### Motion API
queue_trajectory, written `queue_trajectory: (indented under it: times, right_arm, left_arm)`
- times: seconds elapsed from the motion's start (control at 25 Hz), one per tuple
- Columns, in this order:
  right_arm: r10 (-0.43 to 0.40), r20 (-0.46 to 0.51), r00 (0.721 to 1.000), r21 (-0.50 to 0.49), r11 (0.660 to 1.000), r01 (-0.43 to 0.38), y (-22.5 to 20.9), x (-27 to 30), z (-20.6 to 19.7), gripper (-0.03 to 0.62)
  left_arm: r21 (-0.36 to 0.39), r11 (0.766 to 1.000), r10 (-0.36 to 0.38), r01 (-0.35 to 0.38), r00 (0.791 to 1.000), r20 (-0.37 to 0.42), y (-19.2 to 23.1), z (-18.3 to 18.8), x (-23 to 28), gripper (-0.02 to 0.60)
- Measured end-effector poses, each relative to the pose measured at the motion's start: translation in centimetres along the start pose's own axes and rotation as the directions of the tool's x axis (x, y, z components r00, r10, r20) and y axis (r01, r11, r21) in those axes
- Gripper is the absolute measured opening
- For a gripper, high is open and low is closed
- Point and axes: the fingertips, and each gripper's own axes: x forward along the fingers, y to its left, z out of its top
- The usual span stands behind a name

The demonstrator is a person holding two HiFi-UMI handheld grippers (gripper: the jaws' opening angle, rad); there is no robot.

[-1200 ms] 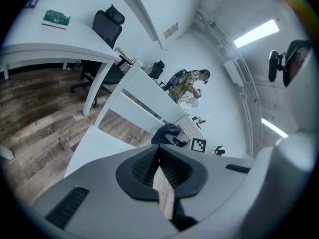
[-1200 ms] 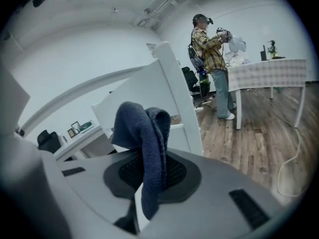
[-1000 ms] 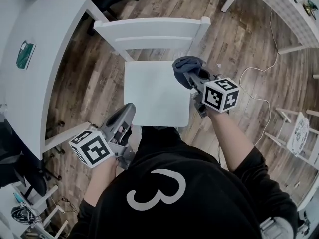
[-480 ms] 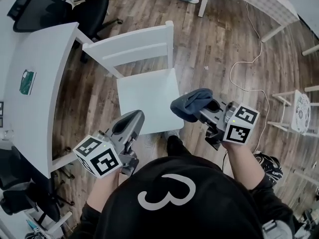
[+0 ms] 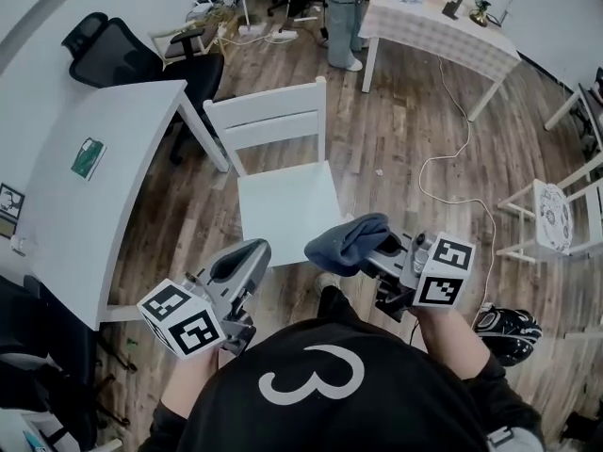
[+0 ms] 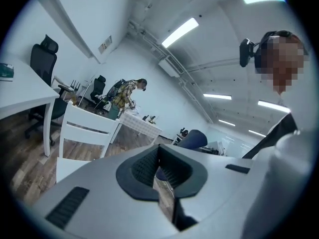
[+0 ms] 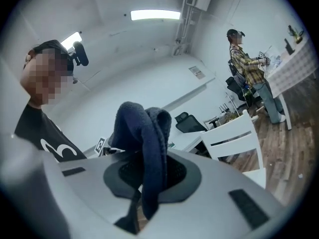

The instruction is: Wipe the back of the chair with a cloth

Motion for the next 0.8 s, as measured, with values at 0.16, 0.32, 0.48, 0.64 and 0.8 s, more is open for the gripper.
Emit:
queue_trajectory:
  times: [0.16,0.32,0.48,0.64,0.8]
  right_arm:
    - [0.02,0.022,1.0,-0.028,0.999,-0.02,6.7,-0.6,-1.4,0.051]
    - [0.019,0.033,0.999,-0.076,0.997,-0.017,11.0,-1.1,-1.7,0.051]
    - [0.017,0.033,0.999,-0.105,0.994,-0.014,13.0,-1.5,-1.7,0.051]
    - [0.012,0.024,1.0,-0.116,0.993,-0.009,13.3,-1.9,-1.0,0.051]
    - [0.016,0.032,0.999,-0.139,0.99,-0.011,13.5,-2.4,0.4,0.049]
  left_arm:
    - [0.029,0.999,-0.027,0.026,0.999,0.043,-3.7,-0.7,-5.5,0.014]
    - [0.09,0.993,-0.08,0.074,0.995,0.063,-7.6,-0.4,-8.5,0.014]
    - [0.125,0.988,-0.096,0.087,0.993,0.067,-9.5,-0.6,-9.6,0.014]
    - [0.133,0.987,-0.096,0.085,0.993,0.075,-10.4,0.0,-9.7,0.014]
    - [0.141,0.987,-0.091,0.079,0.992,0.082,-11.0,0.6,-9.1,0.014]
